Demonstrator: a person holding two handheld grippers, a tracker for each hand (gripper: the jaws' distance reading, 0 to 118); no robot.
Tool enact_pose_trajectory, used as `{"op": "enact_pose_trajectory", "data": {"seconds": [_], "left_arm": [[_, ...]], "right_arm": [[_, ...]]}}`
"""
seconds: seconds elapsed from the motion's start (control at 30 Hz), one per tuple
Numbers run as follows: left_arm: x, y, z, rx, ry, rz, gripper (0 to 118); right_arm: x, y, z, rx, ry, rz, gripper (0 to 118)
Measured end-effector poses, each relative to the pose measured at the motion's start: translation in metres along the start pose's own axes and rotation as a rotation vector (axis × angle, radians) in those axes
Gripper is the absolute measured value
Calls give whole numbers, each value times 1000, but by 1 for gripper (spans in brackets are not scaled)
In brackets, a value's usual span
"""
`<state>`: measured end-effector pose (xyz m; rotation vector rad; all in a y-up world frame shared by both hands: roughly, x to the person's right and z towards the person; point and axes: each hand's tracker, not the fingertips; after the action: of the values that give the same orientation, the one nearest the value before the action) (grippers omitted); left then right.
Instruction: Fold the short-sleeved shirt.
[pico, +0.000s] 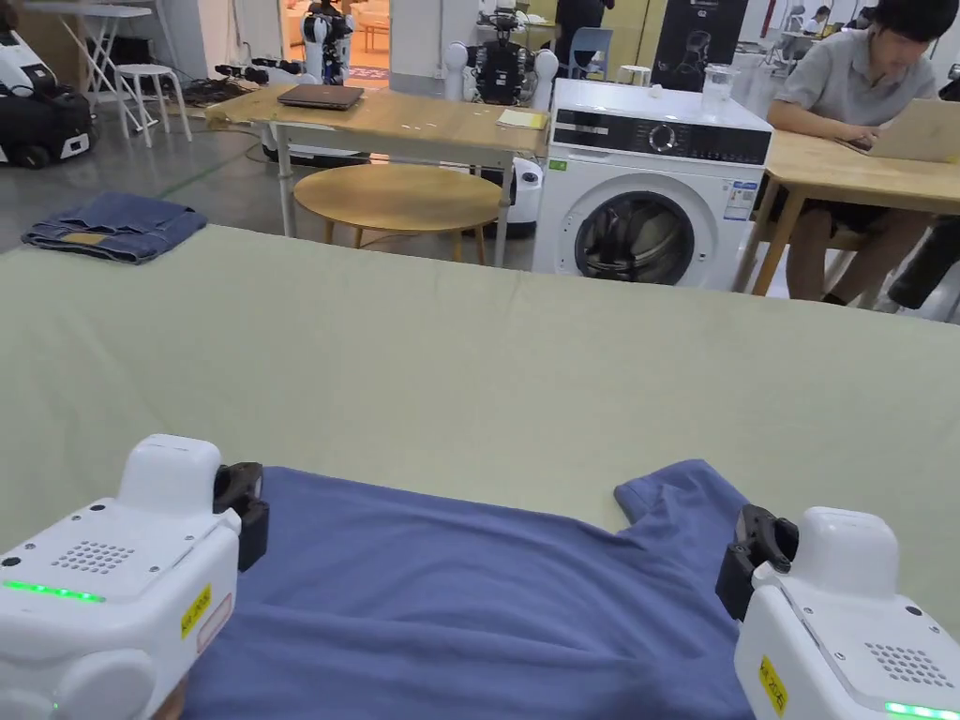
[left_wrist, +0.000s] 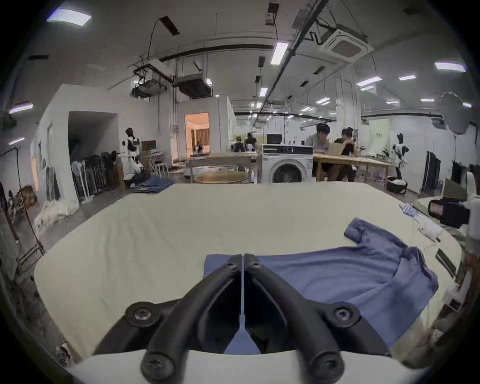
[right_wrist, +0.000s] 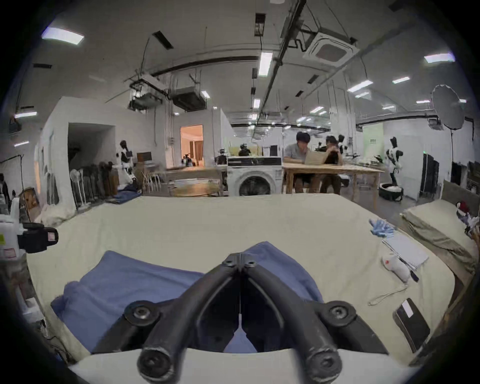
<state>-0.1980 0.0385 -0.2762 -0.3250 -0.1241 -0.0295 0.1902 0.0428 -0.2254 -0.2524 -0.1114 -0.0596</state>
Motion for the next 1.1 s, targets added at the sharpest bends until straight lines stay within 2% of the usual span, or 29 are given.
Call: {"op": "enact_pose_trajectory", "data": {"seconds": [0.1, 0.47, 0.5, 0.53, 0.57, 0.6, 0.67, 0.73, 0.77, 0.83, 0.93, 1.03, 1.1], "left_arm": [[-9, 11, -25, -53, 10, -2, 0], [-79, 36, -193, -516, -76, 101, 0], [-83, 35, -208, -561, -87, 108, 9], [-89, 32, -225, -623, -119, 128, 24], [-92, 30, -234, -663, -125, 138, 24], [-92, 28, -241, -702, -133, 160, 29], [-95, 22, -258, -745, -119, 169, 47], [-93, 15, -271, -769, -98, 141, 60], [-92, 12, -278, -791, -67, 126, 61], [-88, 3, -288, -847, -60, 112, 61], [-80, 1, -287, -809, -23, 75, 59], [-72, 3, -281, -794, -11, 37, 36], [-73, 4, -280, -782, -28, 40, 1]], "right_arm": [[-7, 1, -10, -12, 30, 3, 0], [-5, -7, -51, -150, 32, 46, 0], [-2, -9, -54, -163, 31, 45, 0], [0, -11, -58, -182, 24, 50, 0], [2, -12, -59, -188, 19, 52, 0], [5, -15, -62, -202, 13, 54, 0], [10, -18, -64, -227, 7, 54, 0], [15, -21, -66, -244, -4, 54, 0], [17, -23, -67, -254, -13, 57, 0], [23, -25, -68, -270, -24, 52, 0], [30, -28, -69, -289, -40, 51, 0], [37, -32, -71, -307, -48, 41, 0], [39, -34, -72, -324, -55, 37, 0]]}}
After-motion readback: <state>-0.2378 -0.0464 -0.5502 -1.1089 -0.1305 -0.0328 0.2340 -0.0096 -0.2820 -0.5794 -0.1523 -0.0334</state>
